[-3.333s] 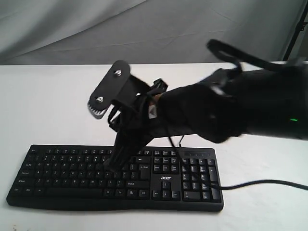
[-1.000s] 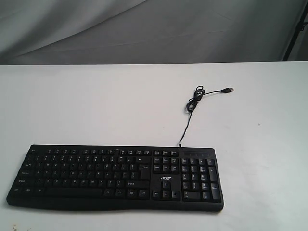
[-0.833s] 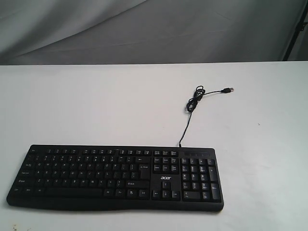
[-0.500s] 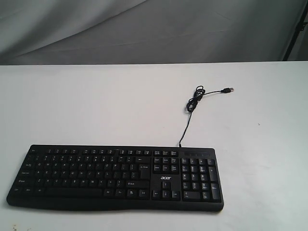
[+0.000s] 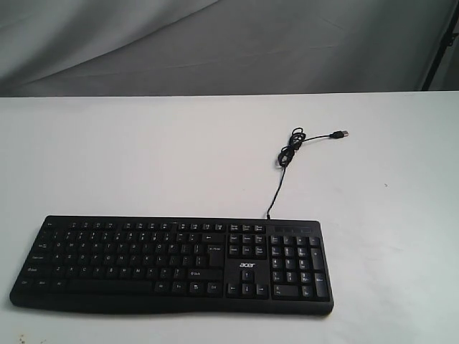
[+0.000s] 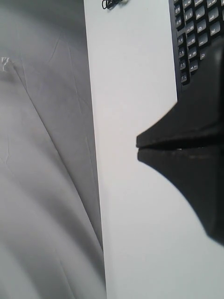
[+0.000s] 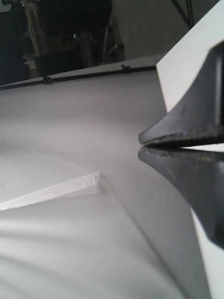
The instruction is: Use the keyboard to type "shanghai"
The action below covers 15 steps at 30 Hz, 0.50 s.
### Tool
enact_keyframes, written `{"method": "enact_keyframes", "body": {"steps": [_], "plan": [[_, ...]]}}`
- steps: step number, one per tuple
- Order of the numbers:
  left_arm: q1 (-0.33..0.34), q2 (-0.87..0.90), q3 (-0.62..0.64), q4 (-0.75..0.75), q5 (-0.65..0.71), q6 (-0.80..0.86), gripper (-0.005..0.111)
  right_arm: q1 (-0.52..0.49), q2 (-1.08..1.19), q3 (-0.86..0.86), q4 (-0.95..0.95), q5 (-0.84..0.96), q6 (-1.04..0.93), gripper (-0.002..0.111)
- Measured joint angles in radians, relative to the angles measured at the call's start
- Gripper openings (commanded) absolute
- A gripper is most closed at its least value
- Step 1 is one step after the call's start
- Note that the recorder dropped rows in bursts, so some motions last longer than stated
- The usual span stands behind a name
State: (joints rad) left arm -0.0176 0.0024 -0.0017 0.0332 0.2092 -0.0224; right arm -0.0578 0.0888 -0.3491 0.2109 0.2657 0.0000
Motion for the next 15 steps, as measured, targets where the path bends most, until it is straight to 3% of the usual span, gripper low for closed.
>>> {"method": "enact_keyframes", "body": {"steps": [2,8,15], "plan": [[0.0,0.0,0.0,0.0,0.0,0.0,0.0,0.0,0.0,0.031,-0.105,0.012,0.026,0.0],[0.0,0.0,0.0,0.0,0.0,0.0,0.0,0.0,-0.032,0.29,-0.203,-0.201,0.015,0.0],[0.0,0.0,0.0,0.0,0.0,0.0,0.0,0.0,-0.078,0.345,-0.234,-0.159,0.029,0.0]]}}
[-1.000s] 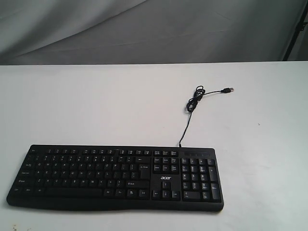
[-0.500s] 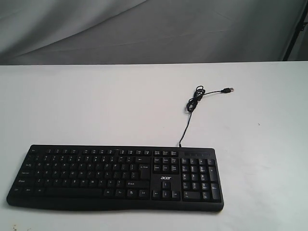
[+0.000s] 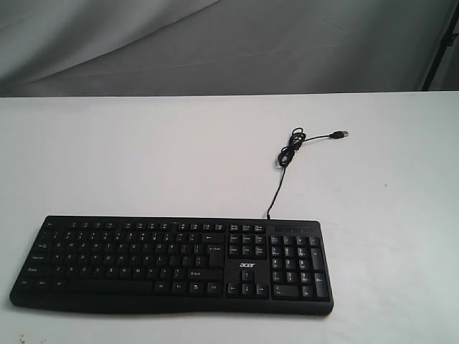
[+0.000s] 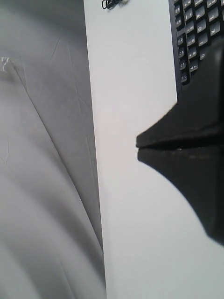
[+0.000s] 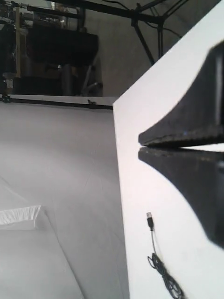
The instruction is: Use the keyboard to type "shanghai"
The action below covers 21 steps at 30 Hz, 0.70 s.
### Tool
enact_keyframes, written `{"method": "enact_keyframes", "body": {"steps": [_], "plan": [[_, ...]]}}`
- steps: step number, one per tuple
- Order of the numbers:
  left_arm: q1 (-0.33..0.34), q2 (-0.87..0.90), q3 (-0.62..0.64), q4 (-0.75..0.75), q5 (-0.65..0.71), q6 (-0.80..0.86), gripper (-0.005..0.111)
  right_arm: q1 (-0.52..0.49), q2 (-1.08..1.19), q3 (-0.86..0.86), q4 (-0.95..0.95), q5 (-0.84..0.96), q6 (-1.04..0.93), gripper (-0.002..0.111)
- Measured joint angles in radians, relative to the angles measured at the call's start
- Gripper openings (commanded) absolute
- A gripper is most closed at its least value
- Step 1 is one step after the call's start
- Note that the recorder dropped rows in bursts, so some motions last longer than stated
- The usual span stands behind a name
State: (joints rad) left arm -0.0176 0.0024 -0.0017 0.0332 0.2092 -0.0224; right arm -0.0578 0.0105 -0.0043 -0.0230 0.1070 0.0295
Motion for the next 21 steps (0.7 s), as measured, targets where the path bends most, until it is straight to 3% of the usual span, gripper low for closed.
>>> {"method": "enact_keyframes", "body": {"steps": [8,21], "plan": [[0.0,0.0,0.0,0.0,0.0,0.0,0.0,0.0,-0.008,0.001,-0.012,0.212,0.002,0.0],[0.0,0.0,0.0,0.0,0.0,0.0,0.0,0.0,-0.008,0.001,-0.012,0.229,0.002,0.0]]}}
